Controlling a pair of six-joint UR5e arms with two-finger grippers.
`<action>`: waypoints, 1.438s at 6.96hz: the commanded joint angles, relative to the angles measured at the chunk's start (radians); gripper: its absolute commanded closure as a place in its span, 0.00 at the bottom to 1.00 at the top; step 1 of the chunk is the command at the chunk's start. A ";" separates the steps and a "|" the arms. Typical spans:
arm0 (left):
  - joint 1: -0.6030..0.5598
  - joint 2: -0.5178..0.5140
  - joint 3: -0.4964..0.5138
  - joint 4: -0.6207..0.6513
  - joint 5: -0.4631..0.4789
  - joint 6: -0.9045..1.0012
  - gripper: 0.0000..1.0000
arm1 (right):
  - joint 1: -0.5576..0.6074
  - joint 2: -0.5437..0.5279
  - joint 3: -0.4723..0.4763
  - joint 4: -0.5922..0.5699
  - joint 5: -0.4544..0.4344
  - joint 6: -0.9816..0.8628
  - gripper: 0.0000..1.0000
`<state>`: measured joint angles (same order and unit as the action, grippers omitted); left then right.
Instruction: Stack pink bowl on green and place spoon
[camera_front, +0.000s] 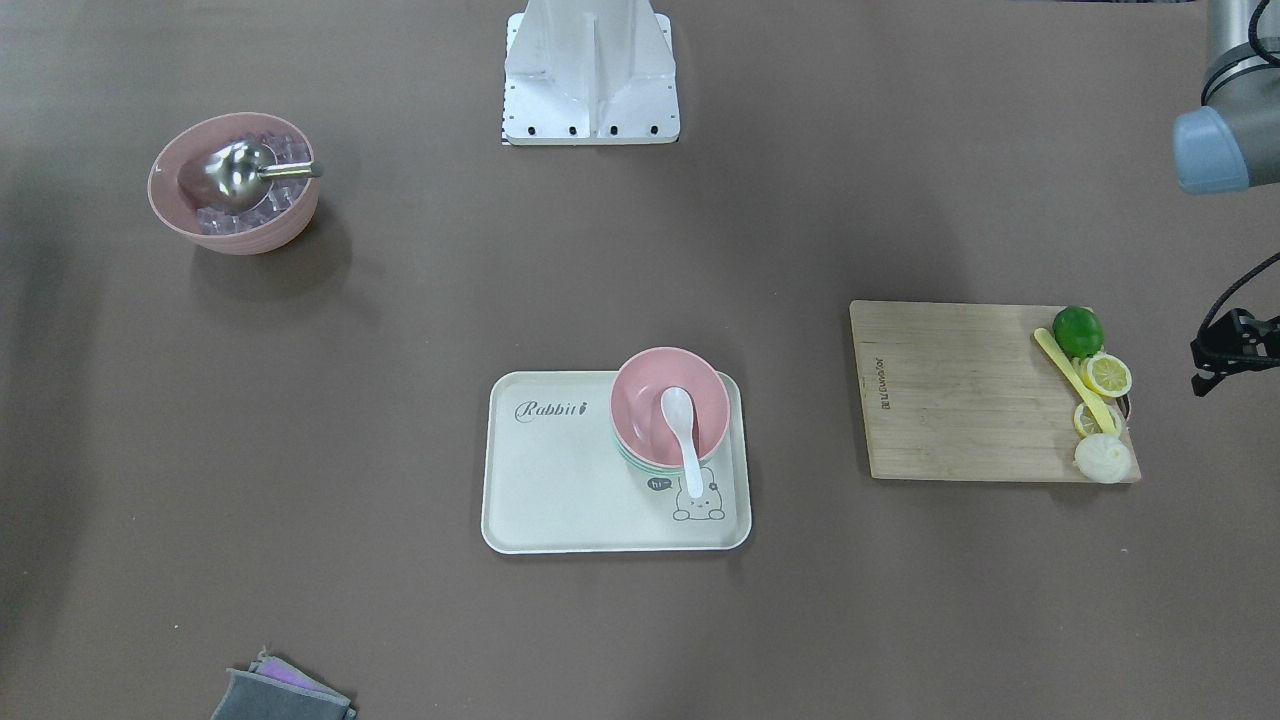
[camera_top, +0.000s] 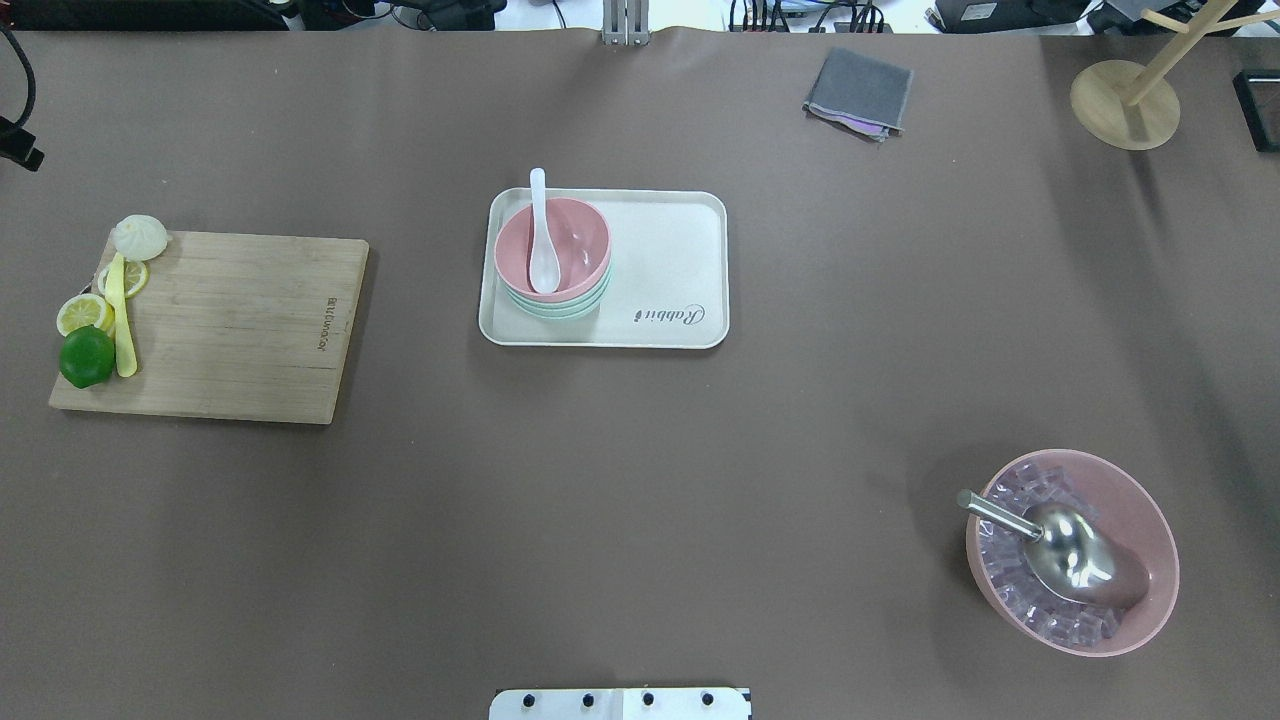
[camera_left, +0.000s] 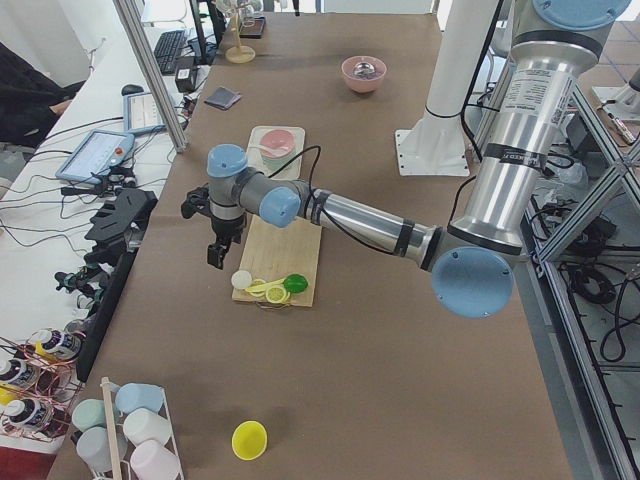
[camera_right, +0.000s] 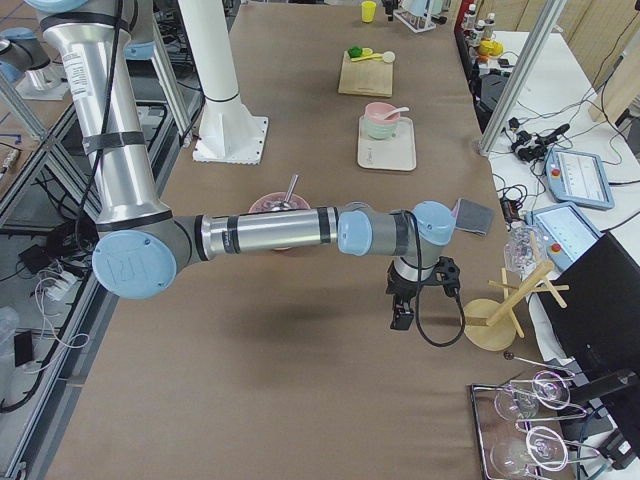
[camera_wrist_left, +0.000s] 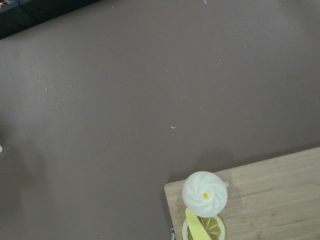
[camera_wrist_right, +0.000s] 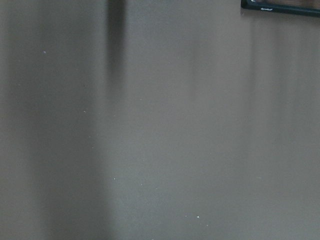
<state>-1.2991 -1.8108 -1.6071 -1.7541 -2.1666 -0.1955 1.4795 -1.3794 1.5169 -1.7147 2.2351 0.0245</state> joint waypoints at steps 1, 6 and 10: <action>0.000 0.031 0.000 -0.044 -0.002 -0.001 0.01 | 0.008 0.008 0.025 0.001 0.006 0.020 0.00; -0.072 0.138 0.033 -0.053 -0.005 0.080 0.01 | 0.041 -0.064 0.023 0.058 0.011 0.006 0.00; -0.243 0.047 0.058 0.203 -0.259 0.182 0.01 | 0.041 -0.064 0.025 0.060 0.113 0.018 0.00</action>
<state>-1.5151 -1.7195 -1.5488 -1.6519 -2.3727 -0.0103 1.5202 -1.4438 1.5370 -1.6555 2.3375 0.0408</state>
